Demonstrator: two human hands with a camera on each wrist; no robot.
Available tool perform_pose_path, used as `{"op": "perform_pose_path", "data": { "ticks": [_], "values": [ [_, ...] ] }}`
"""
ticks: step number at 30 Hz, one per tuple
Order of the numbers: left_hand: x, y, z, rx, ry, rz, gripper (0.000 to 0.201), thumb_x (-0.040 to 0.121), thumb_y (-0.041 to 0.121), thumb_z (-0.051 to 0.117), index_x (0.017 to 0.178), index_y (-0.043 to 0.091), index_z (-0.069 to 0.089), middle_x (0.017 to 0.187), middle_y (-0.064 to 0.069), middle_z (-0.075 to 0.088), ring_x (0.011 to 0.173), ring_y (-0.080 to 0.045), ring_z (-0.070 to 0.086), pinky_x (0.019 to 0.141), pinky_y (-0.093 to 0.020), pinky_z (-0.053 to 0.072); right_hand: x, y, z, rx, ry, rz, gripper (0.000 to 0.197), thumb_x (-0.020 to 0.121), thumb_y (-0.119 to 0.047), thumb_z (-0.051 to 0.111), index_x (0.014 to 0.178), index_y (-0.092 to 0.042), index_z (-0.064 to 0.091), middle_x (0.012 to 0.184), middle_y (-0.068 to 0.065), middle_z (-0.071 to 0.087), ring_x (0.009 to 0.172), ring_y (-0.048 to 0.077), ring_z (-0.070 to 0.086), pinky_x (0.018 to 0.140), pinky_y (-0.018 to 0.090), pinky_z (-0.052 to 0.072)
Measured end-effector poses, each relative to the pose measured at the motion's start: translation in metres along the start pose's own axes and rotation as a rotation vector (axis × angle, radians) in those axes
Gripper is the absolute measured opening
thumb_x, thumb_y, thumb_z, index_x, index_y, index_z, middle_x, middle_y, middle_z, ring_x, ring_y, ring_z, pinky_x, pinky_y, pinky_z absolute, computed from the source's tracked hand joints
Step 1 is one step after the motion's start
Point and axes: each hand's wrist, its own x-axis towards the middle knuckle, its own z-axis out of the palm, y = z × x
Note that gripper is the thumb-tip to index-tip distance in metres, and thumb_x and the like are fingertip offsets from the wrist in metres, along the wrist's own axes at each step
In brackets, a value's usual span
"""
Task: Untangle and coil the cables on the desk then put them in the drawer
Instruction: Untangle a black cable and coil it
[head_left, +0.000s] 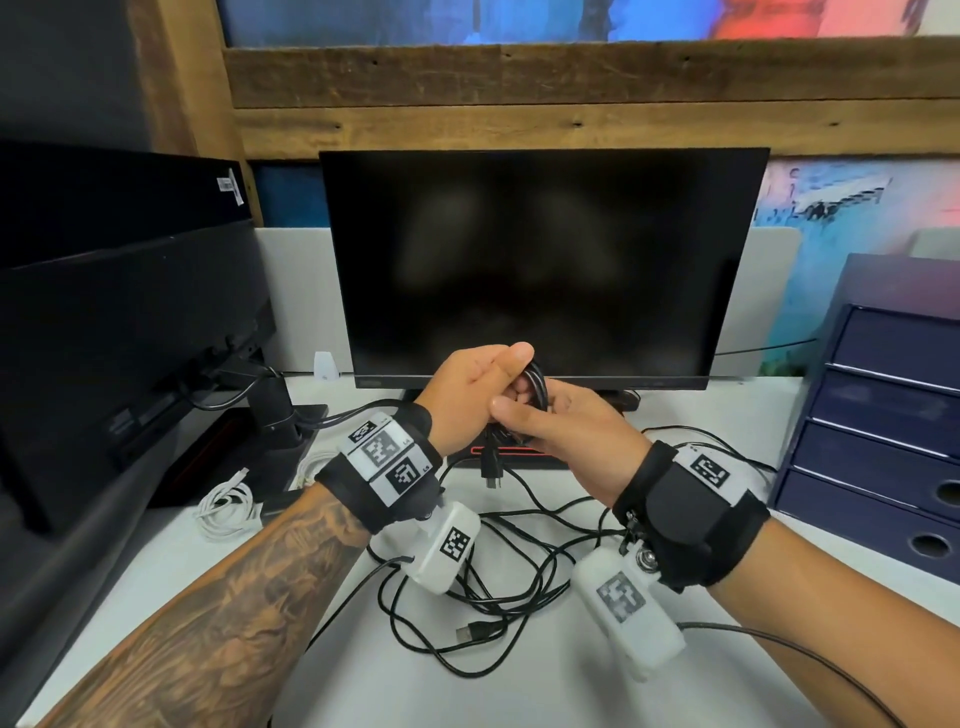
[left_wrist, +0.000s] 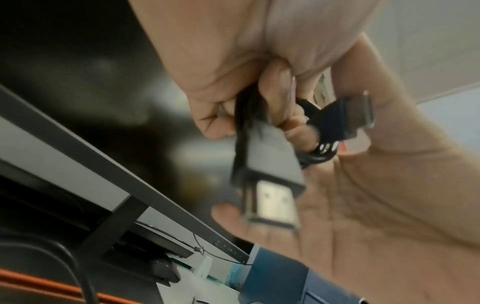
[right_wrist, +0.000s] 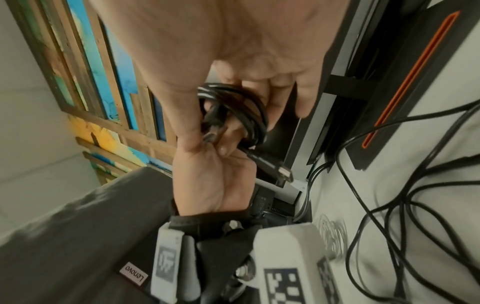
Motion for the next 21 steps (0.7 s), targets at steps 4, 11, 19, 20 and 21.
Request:
{"op": "perform_pose_path", "data": {
  "ticks": [4,11,19,20,21],
  "values": [
    [0.003,0.0,0.004,-0.067,0.03,-0.065,0.04,0.104,0.038,0.046,0.074,0.013,0.057,0.065,-0.001,0.059,0.065,-0.016,0.054,0.067,-0.029,0.048,0.005,0.001,-0.009,-0.201,0.096,-0.015,0.022,0.09,-0.011,0.072,0.109,0.0,0.066,0.106,0.02,0.072,0.095,0.025,0.074,0.083,0.039,0.062],
    [0.009,-0.002,-0.008,-0.036,0.163,-0.113,0.037,0.103,0.032,0.05,0.076,0.008,0.057,0.057,0.006,0.039,0.051,-0.008,0.037,0.053,-0.019,0.04,0.003,-0.001,-0.02,-1.212,0.248,-0.314,0.035,0.103,-0.043,0.043,0.08,-0.021,0.059,0.068,-0.003,0.066,0.065,0.016,0.065,0.067,0.038,0.054],
    [0.008,-0.001,-0.022,0.097,0.162,-0.159,0.034,0.099,0.037,0.055,0.098,0.004,0.062,0.059,0.009,0.048,0.051,-0.005,0.045,0.054,-0.02,0.045,-0.003,-0.019,-0.041,-1.255,0.325,-0.428,0.023,0.099,-0.047,0.047,0.09,-0.031,0.061,0.067,-0.01,0.057,0.066,0.015,0.056,0.059,0.033,0.047],
    [0.006,0.0,-0.025,0.078,0.14,-0.178,0.03,0.099,0.035,0.057,0.103,0.006,0.062,0.061,0.006,0.047,0.053,-0.007,0.045,0.053,-0.02,0.045,-0.004,-0.021,-0.045,-1.25,0.345,-0.437,0.023,0.099,-0.047,0.048,0.091,-0.031,0.062,0.068,-0.01,0.059,0.068,0.016,0.057,0.061,0.033,0.047],
    [0.005,0.001,-0.027,0.044,0.1,-0.185,0.027,0.099,0.031,0.058,0.105,0.006,0.064,0.062,0.005,0.044,0.053,-0.008,0.042,0.051,-0.019,0.042,-0.005,-0.024,-0.049,-1.258,0.353,-0.444,0.023,0.099,-0.047,0.048,0.093,-0.03,0.063,0.069,-0.01,0.059,0.069,0.016,0.057,0.062,0.033,0.047]
  ]
}}
